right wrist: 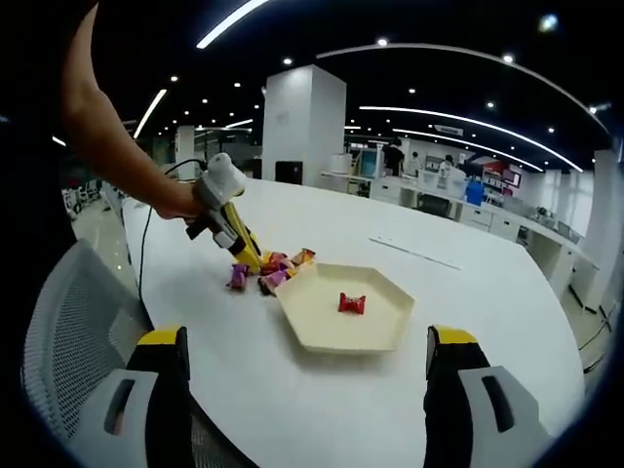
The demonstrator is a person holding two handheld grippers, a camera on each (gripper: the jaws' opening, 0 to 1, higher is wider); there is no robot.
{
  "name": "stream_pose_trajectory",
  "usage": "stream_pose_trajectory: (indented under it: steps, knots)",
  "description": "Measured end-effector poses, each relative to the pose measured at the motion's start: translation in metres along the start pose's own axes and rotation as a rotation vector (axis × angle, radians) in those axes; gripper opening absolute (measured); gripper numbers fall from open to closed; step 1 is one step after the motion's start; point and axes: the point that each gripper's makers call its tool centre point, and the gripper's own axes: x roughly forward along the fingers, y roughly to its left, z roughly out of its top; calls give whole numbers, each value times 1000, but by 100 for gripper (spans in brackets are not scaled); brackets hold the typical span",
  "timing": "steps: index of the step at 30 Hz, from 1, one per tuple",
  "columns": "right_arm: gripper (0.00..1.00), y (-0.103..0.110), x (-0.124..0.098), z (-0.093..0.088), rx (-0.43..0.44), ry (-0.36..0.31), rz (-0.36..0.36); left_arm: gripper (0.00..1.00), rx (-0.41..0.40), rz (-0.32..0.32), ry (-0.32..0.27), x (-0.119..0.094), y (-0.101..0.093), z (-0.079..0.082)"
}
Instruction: Place the target food into the container with the food tongs after gripping and lifting it, then release it inside without dropping or visibly crushing the food.
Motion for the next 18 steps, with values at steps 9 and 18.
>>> stream_pose_trajectory:
  steps: [9,18]
  knots:
    - [99,1,1,0,-2,4,3,24,67,11,20,2,-2,-6]
    - [99,1,0,0,5,2,-1,17,145,30,16,3,1,-7]
